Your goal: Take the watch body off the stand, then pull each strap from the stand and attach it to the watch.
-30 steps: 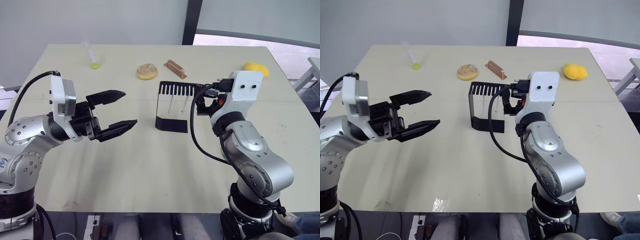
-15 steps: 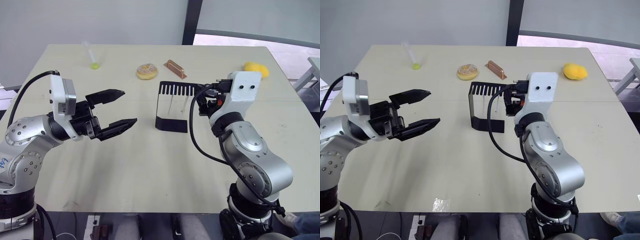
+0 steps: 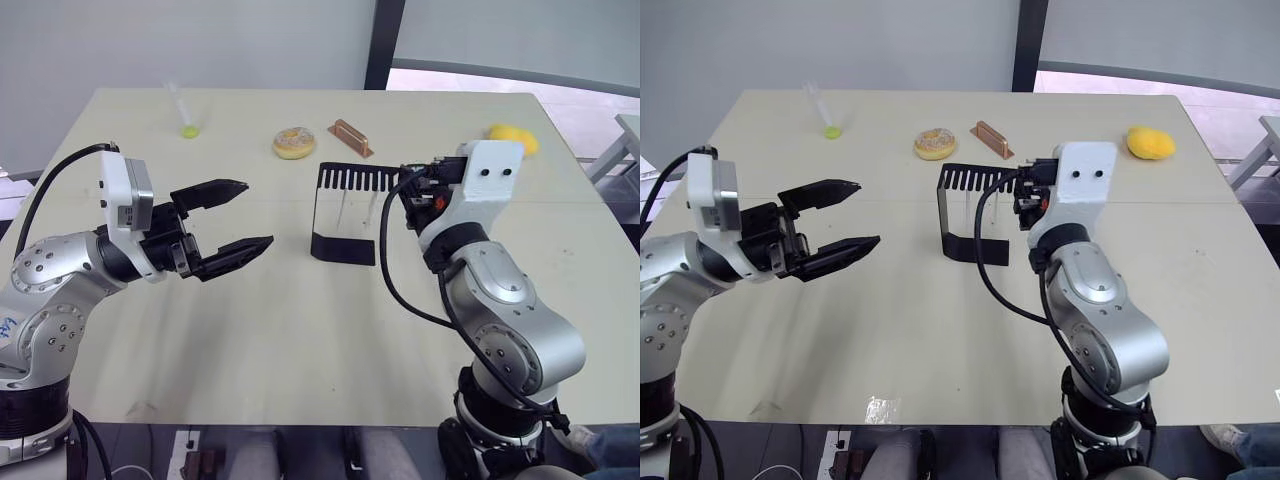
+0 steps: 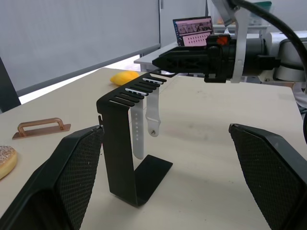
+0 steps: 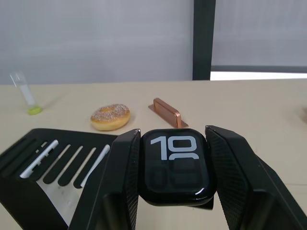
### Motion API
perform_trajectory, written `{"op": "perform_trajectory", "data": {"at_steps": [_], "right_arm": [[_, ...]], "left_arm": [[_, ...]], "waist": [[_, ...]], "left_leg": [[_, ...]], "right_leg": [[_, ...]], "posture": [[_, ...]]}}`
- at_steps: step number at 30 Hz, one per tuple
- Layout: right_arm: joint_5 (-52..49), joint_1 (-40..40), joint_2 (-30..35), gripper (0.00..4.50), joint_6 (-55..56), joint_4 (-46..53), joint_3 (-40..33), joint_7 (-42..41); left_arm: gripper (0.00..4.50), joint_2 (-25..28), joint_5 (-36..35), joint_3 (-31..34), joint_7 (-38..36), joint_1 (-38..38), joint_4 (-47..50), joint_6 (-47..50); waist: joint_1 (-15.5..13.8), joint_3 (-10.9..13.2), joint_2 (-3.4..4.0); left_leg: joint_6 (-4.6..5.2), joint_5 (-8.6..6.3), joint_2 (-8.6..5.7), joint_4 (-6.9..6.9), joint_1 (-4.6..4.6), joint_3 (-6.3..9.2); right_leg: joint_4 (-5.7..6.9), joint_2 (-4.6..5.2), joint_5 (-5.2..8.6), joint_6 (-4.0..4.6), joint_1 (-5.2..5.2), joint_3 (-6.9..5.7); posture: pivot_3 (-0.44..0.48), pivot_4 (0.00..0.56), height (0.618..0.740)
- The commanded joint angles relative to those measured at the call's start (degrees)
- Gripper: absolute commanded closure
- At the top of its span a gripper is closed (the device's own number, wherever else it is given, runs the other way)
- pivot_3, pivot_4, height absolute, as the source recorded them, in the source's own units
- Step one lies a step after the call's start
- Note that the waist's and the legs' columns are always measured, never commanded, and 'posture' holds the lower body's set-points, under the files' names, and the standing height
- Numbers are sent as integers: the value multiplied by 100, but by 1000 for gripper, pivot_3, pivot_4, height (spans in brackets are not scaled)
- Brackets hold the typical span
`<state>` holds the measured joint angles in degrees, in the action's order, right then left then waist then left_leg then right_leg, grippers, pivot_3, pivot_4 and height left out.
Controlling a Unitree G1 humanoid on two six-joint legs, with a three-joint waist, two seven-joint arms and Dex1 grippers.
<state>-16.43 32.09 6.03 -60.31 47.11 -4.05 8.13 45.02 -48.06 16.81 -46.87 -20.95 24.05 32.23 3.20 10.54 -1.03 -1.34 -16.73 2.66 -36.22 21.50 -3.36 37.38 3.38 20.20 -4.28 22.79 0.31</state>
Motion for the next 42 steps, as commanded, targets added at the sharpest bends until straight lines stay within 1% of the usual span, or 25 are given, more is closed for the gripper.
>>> {"op": "perform_trajectory", "data": {"at_steps": [1, 2, 4, 5, 7, 10, 11, 13, 14, 15, 16, 19, 22, 27, 39, 40, 41, 42], "right_arm": [[-139, -114, 336, 2876, 361, 581, -384, -431], [-179, -289, 547, 2876, 424, 698, -609, -598], [-245, -884, 1002, 2876, 532, 948, -1078, -995], [-298, -1373, 1127, 2876, 677, 1085, -1323, -1197], [-398, -2091, 1220, 2876, 998, 1214, -1528, -1461], [-259, -3645, 1063, 2876, 1841, 1023, -1568, -1817], [-138, -4111, 1061, 2876, 2216, 853, -1465, -1969], [-9, -4655, 1047, 2876, 2805, 579, -1295, -2172], [-43, -4871, 927, 2876, 2997, 316, -1227, -2228], [-80, -5028, 801, 2876, 3244, 61, -1181, -2288], [24, -5162, 836, 2876, 3546, -175, -1074, -2422], [165, -5306, 881, 2876, 4155, -839, -901, -2679], [139, -5104, 902, 2876, 4526, -1663, -850, -2865], [160, -4741, 1141, 2876, 4851, -2569, -827, -3128], [31, -4647, 1307, 2876, 4808, -2812, -715, -3308], [38, -4649, 1334, 2376, 4866, -2821, -712, -3347], [-51, -4651, 1351, 1786, 4896, -2806, -753, -3422], [-76, -4661, 1401, 1439, 5000, -2788, -797, -3505]], "left_arm": [[0, 71, -64, 43, -299, -19, 122, -136], [0, 118, 13, -9, -491, 8, 102, -218], [0, 243, 231, -218, -998, 120, 109, -440], [0, 285, 339, -393, -1326, 205, 121, -603], [0, 312, 485, -618, -1730, 312, 112, -853], [0, 224, 785, -962, -2128, 311, -3, -1262], [0, 173, 861, -1062, -2205, 287, -46, -1365], [0, 116, 957, -1180, -2320, 259, -105, -1491], [0, 69, 991, -1277, -2370, 253, -118, -1523], [0, 17, 1015, -1362, -2398, 257, -113, -1543], [0, -30, 1015, -1444, -2408, 259, -100, -1529], [0, -164, 1080, -1677, -2451, 281, -105, -1533], [0, -296, 1144, -1818, -2430, 293, -159, -1551], [0, -352, 1200, -1850, -2454, 247, -216, -1535], [0, -298, 1227, -1713, -2417, 302, -226, -1513], [0, -294, 1226, -1705, -2415, 318, -216, -1515], [0, -288, 1224, -1694, -2411, 330, -211, -1514], [0, -280, 1227, -1681, -2408, 350, -205, -1519]], "waist": [[-3, 0, 0], [-3, 0, -1], [-25, -1, -2], [-35, -1, -3], [-42, -2, -3], [-41, -2, -4], [-36, -1, -2], [5, -1, -3], [20, -2, -4], [26, -3, -7], [19, -4, -8], [-13, -4, -8], [-14, -4, -9], [-21, -4, -9], [-23, -6, -11], [-23, -6, -11], [-24, -6, -11], [-28, -6, -11]], "left_leg": [[0, 0, 0, 1, 0, 0], [0, 0, 0, 1, 0, 0], [0, 0, 0, 4, 0, 0], [0, 0, 0, 9, -2, 2], [0, 0, -1, 14, -4, 1], [5, -3, 2, 16, -8, -5], [11, -6, 5, 17, -10, -5], [18, -9, 3, 17, -18, -13], [19, -10, 4, 17, -28, -21], [20, -11, 4, 17, -36, -26], [20, -11, 7, 15, -42, -26], [20, -11, 5, 14, -36, -21], [21, -12, 5, 10, -33, -22], [21, -12, 5, 9, -34, -21], [20, -11, 7, 6, -36, -20], [20, -11, 7, 6, -36, -20], [21, -11, 7, 5, -36, -21], [21, -11, 7, 6, -36, -20]], "right_leg": [[0, 0, 0, 0, 0, 0], [-1, 0, 0, 0, -1, 0], [-15, 0, 0, 0, -2, -1], [-39, -1, 0, 0, -10, -2], [-50, -1, -1, -1, -15, -1], [-51, -7, 0, -1, -17, 3], [-50, -12, 0, 0, -19, 4], [-44, -13, 0, 0, -20, 13], [-40, -16, 0, 0, -24, 21], [-36, -17, -1, -2, -28, 26], [-35, -20, -2, -1, -32, 27], [-38, -21, -2, -1, -29, 26], [-40, -18, -3, -4, -30, 26], [-35, -19, -3, -4, -29, 26], [-30, -18, -3, -4, -31, 26], [-30, -18, -3, -4, -31, 25], [-30, -18, -3, -4, -31, 26], [-30, -18, -3, -4, -31, 26]], "posture": [[0, 150, 740], [0, 150, 740], [0, 150, 740], [0, 150, 740], [0, 150, 740], [0, 150, 740], [0, 150, 740], [0, 150, 740], [0, 150, 740], [0, 150, 740], [0, 150, 740], [0, 150, 740], [0, 150, 740], [0, 150, 740], [0, 150, 740], [0, 150, 740], [0, 150, 740], [0, 150, 740]]}}
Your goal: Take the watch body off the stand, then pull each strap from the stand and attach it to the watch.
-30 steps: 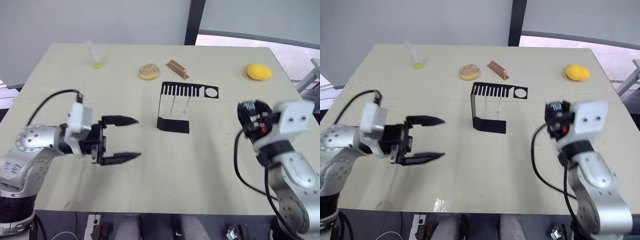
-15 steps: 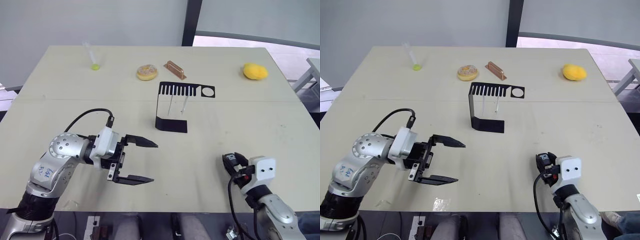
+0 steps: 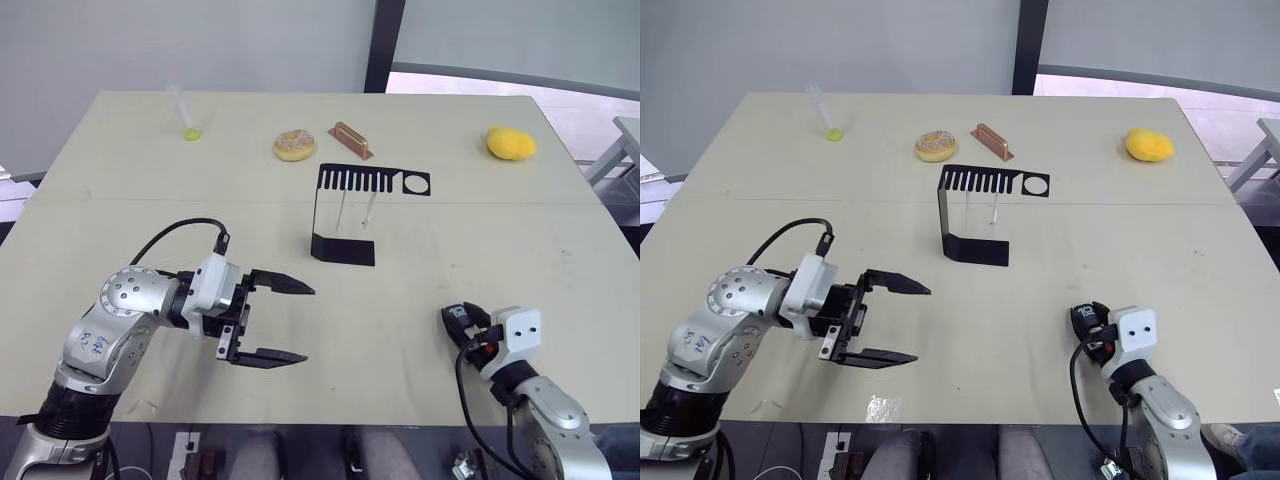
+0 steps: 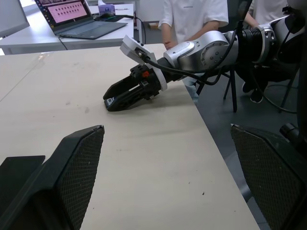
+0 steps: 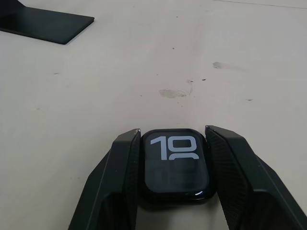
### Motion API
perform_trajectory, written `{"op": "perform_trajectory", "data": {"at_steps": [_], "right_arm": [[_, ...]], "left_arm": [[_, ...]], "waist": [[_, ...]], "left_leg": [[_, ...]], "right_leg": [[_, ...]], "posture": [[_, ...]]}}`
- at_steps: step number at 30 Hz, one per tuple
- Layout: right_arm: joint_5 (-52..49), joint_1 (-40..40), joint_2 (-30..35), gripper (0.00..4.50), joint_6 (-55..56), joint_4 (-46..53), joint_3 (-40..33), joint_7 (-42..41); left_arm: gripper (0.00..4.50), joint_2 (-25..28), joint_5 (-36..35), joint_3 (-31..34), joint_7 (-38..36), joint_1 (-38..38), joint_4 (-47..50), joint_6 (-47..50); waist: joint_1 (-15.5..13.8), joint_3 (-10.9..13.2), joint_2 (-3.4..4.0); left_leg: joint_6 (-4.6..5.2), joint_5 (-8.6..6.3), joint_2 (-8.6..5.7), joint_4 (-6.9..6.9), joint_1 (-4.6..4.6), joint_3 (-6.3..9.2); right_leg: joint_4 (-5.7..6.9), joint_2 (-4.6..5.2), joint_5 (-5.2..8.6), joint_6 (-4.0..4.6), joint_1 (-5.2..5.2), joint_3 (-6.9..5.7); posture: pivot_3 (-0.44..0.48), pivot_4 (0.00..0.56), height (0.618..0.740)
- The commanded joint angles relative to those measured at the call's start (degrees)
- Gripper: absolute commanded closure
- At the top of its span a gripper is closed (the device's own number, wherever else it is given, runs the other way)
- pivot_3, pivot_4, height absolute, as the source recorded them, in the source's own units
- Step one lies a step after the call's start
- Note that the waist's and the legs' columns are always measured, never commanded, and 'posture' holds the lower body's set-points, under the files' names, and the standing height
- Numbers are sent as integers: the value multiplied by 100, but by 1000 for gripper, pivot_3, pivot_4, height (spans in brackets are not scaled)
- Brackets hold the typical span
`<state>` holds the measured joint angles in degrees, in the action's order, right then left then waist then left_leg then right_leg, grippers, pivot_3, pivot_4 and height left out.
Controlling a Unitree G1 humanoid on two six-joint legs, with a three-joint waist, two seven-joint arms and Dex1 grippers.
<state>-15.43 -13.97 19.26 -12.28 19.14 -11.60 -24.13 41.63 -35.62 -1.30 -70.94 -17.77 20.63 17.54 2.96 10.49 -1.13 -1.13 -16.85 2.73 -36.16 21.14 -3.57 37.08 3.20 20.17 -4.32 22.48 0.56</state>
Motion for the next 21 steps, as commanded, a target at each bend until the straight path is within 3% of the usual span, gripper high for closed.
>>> {"op": "perform_trajectory", "data": {"at_steps": [1, 3, 6, 9, 12, 17, 21], "right_arm": [[-243, -64, 139, 945, 304, 55, -128, -377], [-423, -109, 340, 49, 437, 227, -334, -617], [-767, -237, 634, 49, 465, 502, -646, -922], [-1507, -725, 1277, 49, 191, 1094, -1614, -1470], [-1708, -1206, 1587, 49, 326, 1011, -2323, -1878], [-1489, -1820, 1703, 49, 1426, -330, -3256, -2894], [-1417, -1709, 1913, 49, 1850, -1786, -3763, -3031]], "left_arm": [[0, 72, -15, 159, 3, 48, 133, -54], [0, 132, -10, 281, 30, 129, 119, -62], [0, 249, 9, 512, 71, 326, 77, -97], [0, 465, 112, 1193, 213, 1032, -61, -202], [0, 501, 283, 1763, 373, 1679, -271, -472], [0, 317, 750, 2763, 917, 2558, -843, -1076], [0, 217, 1076, 3449, 1123, 3123, -1501, -1753]], "waist": [[-7, 0, 0], [-11, 0, 0], [-13, 0, 1], [-11, 1, 12], [-51, -6, -9], [-132, -9, -15], [-136, -11, -19]], "left_leg": [[0, 0, 0, 0, 0, 0], [0, 0, -1, 0, 1, 0], [1, 0, -1, -2, 1, -1], [2, -1, 1, 0, 0, -1], [7, -4, 5, 2, -3, 7], [18, -13, -1, 1, -10, 2], [31, -21, -5, 0, -9, -7]], "right_leg": [[0, 0, 0, 0, 0, -1], [0, 0, 0, 0, 1, 0], [0, 1, 0, -1, 0, 0], [0, 1, 0, -1, 0, 0], [-4, -1, 0, 0, -4, -5], [-15, 9, 1, 1, -16, -6], [-23, 18, 0, 0, -16, -5]], "posture": [[0, 150, 740], [0, 150, 740], [0, 150, 740], [0, 150, 740], [0, 150, 740], [0, 150, 740], [0, 150, 740]]}}
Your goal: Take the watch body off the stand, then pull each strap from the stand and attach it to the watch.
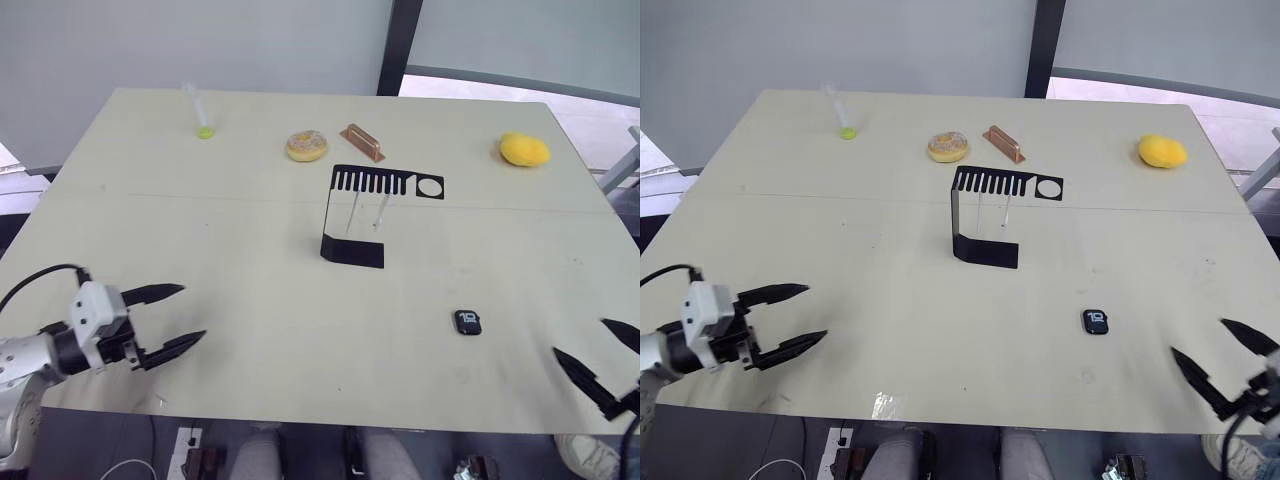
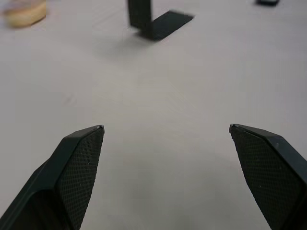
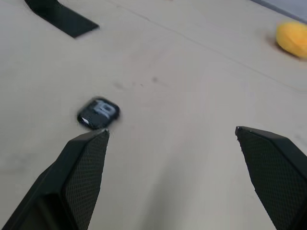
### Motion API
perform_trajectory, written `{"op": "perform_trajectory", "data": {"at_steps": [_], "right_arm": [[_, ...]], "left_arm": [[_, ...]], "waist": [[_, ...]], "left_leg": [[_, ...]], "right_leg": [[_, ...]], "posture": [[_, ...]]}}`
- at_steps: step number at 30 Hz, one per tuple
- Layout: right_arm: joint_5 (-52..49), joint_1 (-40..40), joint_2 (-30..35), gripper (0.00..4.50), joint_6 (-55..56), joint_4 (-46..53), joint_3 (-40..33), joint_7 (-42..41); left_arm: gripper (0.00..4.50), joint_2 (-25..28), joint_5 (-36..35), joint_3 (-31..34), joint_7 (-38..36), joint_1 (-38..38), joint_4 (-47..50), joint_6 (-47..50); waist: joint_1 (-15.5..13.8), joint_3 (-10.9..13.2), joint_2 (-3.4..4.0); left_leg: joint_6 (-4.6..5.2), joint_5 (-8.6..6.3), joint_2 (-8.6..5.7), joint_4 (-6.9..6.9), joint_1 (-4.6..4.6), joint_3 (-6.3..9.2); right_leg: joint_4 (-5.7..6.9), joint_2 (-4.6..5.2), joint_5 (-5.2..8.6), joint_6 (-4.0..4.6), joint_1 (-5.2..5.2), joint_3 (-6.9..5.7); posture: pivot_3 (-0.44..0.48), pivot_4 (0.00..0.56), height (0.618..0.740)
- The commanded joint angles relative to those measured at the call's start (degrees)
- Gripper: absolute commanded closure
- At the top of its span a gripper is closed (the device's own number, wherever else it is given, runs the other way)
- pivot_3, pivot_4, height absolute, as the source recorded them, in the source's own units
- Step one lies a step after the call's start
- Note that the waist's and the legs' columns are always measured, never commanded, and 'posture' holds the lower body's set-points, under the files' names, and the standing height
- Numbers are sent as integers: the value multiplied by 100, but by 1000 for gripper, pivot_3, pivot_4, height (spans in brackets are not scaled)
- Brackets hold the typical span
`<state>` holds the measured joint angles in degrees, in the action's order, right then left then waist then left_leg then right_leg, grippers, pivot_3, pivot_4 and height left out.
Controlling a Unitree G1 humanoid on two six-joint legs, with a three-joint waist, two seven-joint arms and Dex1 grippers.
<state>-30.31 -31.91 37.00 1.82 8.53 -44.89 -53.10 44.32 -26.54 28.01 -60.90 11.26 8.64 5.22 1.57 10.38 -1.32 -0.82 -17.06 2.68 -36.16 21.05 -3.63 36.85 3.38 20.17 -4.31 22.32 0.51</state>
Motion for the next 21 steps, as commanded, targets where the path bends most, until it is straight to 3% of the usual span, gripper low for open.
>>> {"op": "perform_trajectory", "data": {"at_steps": [1, 8, 15, 21], "right_arm": [[154, 118, 185, 49, 622, -995, -438, -197], [235, 548, 267, 49, 937, -1687, -125, -341], [-124, 1067, 129, 49, 288, -460, 754, -283], [-305, 1601, -30, 49, -23, 497, 1576, -180]], "left_arm": [[0, -94, 143, 666, 167, 336, -416, -550], [0, -215, -31, 706, 457, 454, -107, -401], [0, -350, -370, -79, 1258, -99, 1264, 775], [0, -749, -298, -1084, 2270, -1051, 2011, 1687]], "waist": [[3, -1, -1], [12, -2, 0], [10, -1, 5], [3, -1, 6]], "left_leg": [[0, 0, 0, 0, -2, -2], [-2, -1, 2, 2, -12, -4], [-8, -5, 5, 7, -54, 0], [-14, -13, 6, 5, -77, 5]], "right_leg": [[1, 1, 0, 0, 1, 1], [5, 4, 1, 3, -7, 2], [1, 4, 1, 2, -52, 0], [-2, -2, 1, 0, -80, -4]], "posture": [[0, 150, 740], [0, 150, 740], [0, 150, 740], [0, 150, 740]]}}
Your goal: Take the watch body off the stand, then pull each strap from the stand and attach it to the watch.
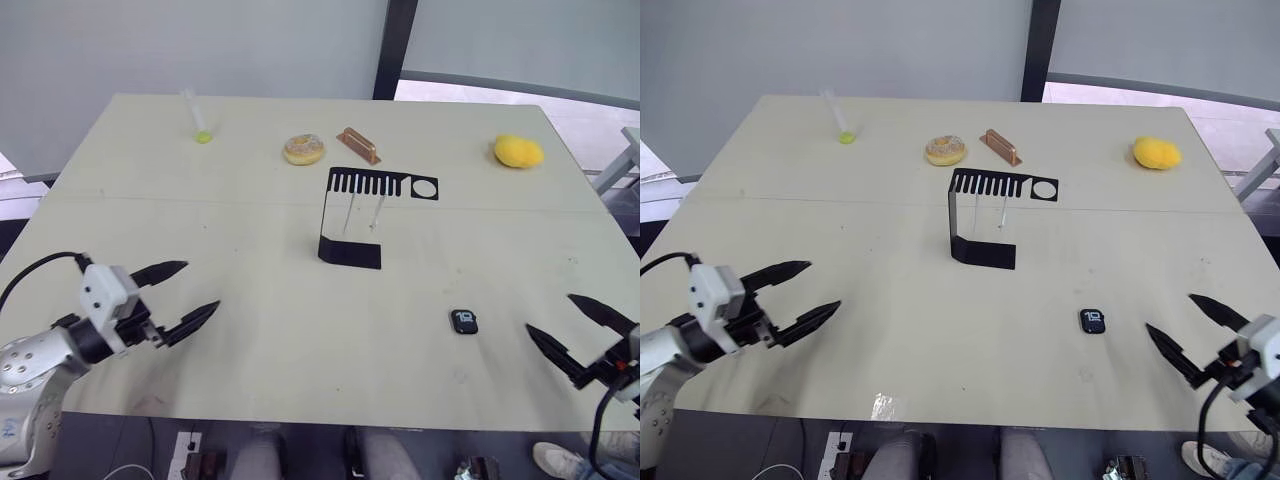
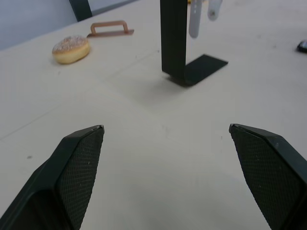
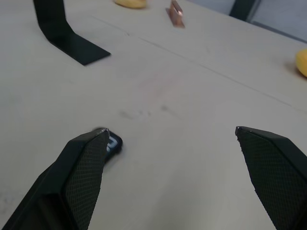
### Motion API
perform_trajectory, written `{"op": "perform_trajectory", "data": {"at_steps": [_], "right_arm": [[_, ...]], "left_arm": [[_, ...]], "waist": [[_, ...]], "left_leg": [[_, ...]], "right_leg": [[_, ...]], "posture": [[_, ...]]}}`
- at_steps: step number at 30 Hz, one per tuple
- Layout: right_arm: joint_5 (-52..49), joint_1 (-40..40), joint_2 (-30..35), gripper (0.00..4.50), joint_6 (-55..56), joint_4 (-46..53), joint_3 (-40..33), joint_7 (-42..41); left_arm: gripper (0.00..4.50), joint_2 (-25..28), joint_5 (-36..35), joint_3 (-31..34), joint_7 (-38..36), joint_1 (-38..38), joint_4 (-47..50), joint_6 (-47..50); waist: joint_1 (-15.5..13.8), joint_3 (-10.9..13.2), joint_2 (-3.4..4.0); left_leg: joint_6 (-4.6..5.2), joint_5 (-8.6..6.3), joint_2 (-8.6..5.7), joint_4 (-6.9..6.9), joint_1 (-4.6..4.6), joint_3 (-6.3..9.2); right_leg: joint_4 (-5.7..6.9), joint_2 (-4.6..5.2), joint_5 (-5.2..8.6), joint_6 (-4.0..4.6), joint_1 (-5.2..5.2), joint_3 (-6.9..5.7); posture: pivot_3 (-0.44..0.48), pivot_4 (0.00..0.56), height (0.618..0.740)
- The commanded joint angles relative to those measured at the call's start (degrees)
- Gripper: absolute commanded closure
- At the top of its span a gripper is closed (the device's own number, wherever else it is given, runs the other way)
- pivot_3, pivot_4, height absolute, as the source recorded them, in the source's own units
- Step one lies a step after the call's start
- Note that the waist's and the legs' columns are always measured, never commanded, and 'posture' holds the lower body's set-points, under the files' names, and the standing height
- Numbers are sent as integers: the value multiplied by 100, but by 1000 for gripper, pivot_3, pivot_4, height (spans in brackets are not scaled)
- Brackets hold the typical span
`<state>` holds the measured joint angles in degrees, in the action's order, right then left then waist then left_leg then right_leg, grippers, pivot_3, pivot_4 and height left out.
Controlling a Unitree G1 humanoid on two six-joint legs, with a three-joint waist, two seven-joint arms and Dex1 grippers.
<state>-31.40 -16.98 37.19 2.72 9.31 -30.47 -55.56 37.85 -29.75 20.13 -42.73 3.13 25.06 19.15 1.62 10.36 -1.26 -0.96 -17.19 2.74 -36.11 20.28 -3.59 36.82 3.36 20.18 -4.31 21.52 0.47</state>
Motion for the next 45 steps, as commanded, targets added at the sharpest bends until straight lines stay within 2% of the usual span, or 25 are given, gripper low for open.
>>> {"op": "perform_trajectory", "data": {"at_steps": [1, 4, 9, 12, 21, 33, 38, 40, 43, 45], "right_arm": [[-190, 253, -99, 49, -163, 536, 303, 129], [-44, 737, -401, 49, -178, 722, 953, 284], [289, 1066, -768, 49, -40, 582, 1587, 391], [443, 1264, -941, 49, -13, 540, 1826, 538], [700, 1668, -1193, 49, -133, 630, 2267, 881], [867, 2048, -1372, 49, -364, 775, 2582, 1360], [995, 2027, -1524, 49, -347, 799, 2739, 1508], [1018, 1996, -1557, 49, -332, 799, 2757, 1543], [1032, 1908, -1557, 0, -292, 770, 2715, 1567], [1046, 1867, -1567, 0, -284, 770, 2698, 1604]], "left_arm": [[0, -297, 112, -552, 731, -496, 406, 445], [0, -1181, 788, -1576, 1730, -1426, 272, 651], [0, -2130, 1535, -2326, 2544, -2149, -300, 643], [0, -2480, 1869, -2592, 2823, -2381, -623, 617], [0, -3125, 2440, -2644, 3505, -2828, -1521, 501], [0, -3596, 2721, -2586, 3811, -3374, -2487, 42], [0, -3774, 2863, -2611, 4012, -3465, -2652, -33], [0, -3856, 2742, -2641, 3870, -3461, -2651, -10], [1317, -3901, 2850, -2677, 3940, -3478, -2687, -43], [2372, -3909, 2883, -2672, 3958, -3502, -2739, -65]], "waist": [[-4, 0, 0], [-36, 0, -2], [-32, -1, -5], [-1, 0, -5], [-29, 0, -5], [-22, 0, -5], [-38, 0, -6], [-39, 0, -6], [-39, 0, -6], [-34, 0, -6]], "left_leg": [[0, 0, -1, -1, 1, 0], [0, 0, -4, -13, 1, 2], [-6, 0, -3, -33, 10, 3], [-8, 1, 0, -37, 12, -5], [-8, 1, 0, -42, 12, -4], [-26, 11, 0, -46, 13, -3], [-30, 14, 0, -46, 15, -3], [-30, 14, -1, -47, 16, -3], [-29, 14, -1, -46, 17, -3], [-29, 13, -1, -46, 17, -3]], "right_leg": [[0, 0, -1, -2, 0, 0], [2, -3, -4, -8, -3, -2], [1, -15, -9, -17, -2, 1], [0, -18, -9, -17, 3, 6], [5, -17, -9, -17, 4, 4], [6, -16, -8, -17, 4, 1], [5, -15, -9, -18, 5, 0], [4, -15, -9, -18, 5, 0], [3, -14, -9, -19, 5, 0], [3, -15, -9, -19, 5, 0]], "posture": [[0, 150, 740], [0, 150, 740], [0, 150, 740], [0, 150, 740], [0, 150, 740], [0, 150, 740], [0, 150, 740], [0, 150, 740], [0, 150, 740], [0, 150, 740]]}}
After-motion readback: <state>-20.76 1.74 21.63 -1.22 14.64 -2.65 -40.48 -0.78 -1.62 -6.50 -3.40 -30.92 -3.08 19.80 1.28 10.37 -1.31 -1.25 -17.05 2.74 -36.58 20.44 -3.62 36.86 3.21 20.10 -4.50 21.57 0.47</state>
